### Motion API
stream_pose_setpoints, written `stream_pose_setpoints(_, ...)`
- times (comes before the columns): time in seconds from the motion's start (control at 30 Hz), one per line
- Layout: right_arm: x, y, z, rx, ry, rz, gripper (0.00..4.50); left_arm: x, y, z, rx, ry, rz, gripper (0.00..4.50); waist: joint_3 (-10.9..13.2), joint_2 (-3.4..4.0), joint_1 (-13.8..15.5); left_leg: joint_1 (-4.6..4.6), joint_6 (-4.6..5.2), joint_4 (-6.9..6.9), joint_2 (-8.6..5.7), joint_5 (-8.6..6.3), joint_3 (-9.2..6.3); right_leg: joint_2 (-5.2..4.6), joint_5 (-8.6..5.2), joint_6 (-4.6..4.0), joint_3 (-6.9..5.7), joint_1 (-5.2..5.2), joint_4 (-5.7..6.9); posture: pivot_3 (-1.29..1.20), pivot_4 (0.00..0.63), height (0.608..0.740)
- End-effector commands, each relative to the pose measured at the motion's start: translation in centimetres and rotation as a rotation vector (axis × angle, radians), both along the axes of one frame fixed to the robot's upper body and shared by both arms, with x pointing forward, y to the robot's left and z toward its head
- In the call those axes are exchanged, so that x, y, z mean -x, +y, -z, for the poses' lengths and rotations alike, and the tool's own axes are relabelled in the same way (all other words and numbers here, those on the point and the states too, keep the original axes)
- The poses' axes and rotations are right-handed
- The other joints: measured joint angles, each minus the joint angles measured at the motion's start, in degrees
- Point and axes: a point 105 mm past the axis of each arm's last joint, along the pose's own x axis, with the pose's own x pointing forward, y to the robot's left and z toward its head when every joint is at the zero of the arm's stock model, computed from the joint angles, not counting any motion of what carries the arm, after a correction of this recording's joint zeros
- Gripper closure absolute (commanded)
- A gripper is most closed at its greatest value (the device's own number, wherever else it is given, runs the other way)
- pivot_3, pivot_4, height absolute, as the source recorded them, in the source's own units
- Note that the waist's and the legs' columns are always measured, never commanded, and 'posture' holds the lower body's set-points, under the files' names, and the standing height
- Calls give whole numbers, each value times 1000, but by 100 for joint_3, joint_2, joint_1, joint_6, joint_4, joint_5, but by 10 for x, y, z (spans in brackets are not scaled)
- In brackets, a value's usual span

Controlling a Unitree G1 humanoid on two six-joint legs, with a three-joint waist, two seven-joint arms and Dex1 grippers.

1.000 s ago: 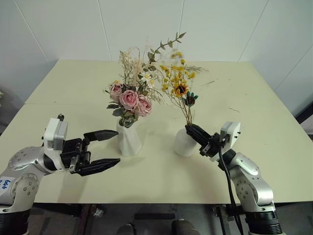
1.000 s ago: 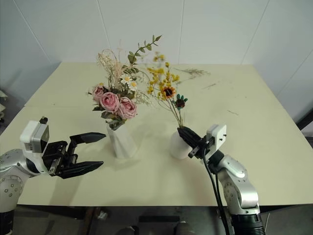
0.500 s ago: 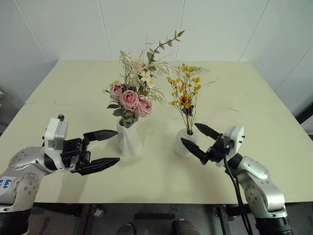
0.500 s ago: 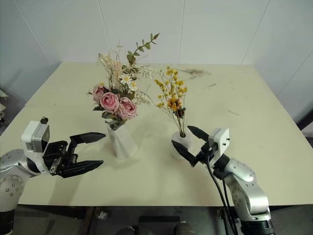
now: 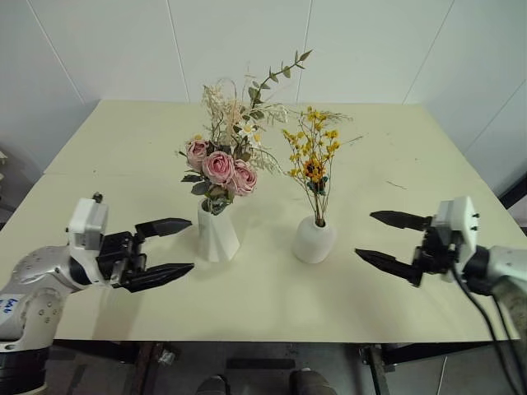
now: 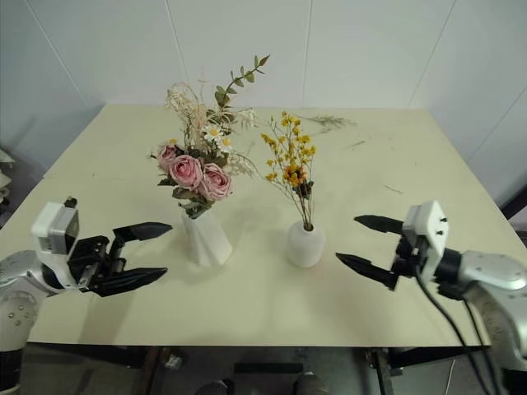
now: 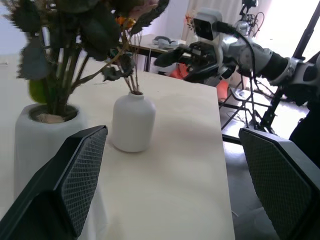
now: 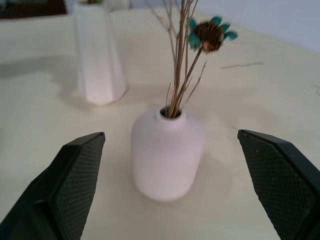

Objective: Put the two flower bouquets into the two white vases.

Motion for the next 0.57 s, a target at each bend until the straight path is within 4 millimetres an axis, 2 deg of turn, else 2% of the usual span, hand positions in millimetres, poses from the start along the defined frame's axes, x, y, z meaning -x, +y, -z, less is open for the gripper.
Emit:
stream_pose_setpoints(0.03,12,-15,-15,35,21,-60,12,3,21,-20,-20,-96,-59,0,0,-1,-1,1,2,0,0,-1,0,0,0,0,0,3,-3,0,150,740)
stream_pose_setpoints(0.13,11,-28,-17,68,50,-65,12,1,28,-29,-20,-130,-86,0,0,-1,5,0,4,0,0,-2,1,-2,0,0,0,6,-14,0,150,740)
stream_pose_setpoints(0.23,8,-38,-22,92,49,-45,12,0,47,-38,-40,-172,-137,0,0,-1,7,-2,4,3,-1,-2,3,-3,3,4,0,8,-21,0,150,740)
stream_pose_setpoints(0.3,6,-37,-27,72,29,-37,12,-4,60,-45,-49,-214,-177,0,0,-1,1,-2,4,1,0,-2,3,-2,3,4,0,6,-21,0,150,740)
stream_pose_setpoints(0.43,6,-35,-26,45,29,-30,12,-18,79,-43,-149,-288,-270,0,1,0,2,-1,4,-1,0,-2,3,-2,3,3,-1,5,-21,0,150,740)
stream_pose_setpoints(0.57,2,-33,-26,33,16,-27,12,-27,82,-46,-173,-356,-295,0,1,0,7,-5,4,-1,0,-3,5,-2,3,4,-1,4,-24,0,150,740)
